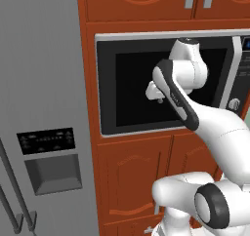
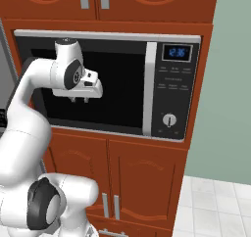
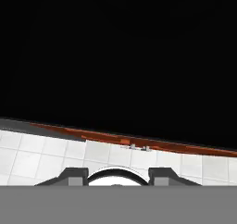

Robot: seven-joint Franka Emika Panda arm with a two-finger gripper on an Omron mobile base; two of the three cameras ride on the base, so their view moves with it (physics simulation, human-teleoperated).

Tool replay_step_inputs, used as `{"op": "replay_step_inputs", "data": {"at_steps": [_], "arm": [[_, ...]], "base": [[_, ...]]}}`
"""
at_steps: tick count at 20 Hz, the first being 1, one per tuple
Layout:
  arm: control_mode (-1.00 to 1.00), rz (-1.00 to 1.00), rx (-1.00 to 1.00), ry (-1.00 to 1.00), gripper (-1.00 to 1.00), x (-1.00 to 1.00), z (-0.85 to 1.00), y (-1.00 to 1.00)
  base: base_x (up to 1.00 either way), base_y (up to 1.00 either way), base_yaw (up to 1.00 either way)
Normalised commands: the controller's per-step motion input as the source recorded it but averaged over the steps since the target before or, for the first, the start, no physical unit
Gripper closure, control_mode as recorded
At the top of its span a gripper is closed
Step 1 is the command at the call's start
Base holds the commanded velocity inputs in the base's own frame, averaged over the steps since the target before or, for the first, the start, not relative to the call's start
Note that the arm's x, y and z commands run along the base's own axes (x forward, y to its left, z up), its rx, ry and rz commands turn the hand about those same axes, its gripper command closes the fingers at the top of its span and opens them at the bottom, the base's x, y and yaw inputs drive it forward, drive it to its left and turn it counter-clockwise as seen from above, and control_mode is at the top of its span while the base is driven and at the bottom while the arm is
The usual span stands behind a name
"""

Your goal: The microwave is finished heating the chicken drumstick and potato. Take the bowl containing the food and place it on the dining counter.

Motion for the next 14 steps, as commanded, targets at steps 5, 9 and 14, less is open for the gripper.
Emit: {"op": "replay_step_inputs", "data": {"at_steps": [5,9,14], "arm": [[-1.00,0.00,-0.02,0.00,-1.00,-0.21,-0.01,0.00],[-1.00,0.00,0.00,-0.22,-1.00,-0.75,0.00,-0.18],[-1.00,0.00,0.01,-0.35,-1.00,-0.85,0.00,-0.42]], "base": [[0.00,0.00,0.00],[0.00,0.00,0.00],[0.00,0.00,0.00]]}}
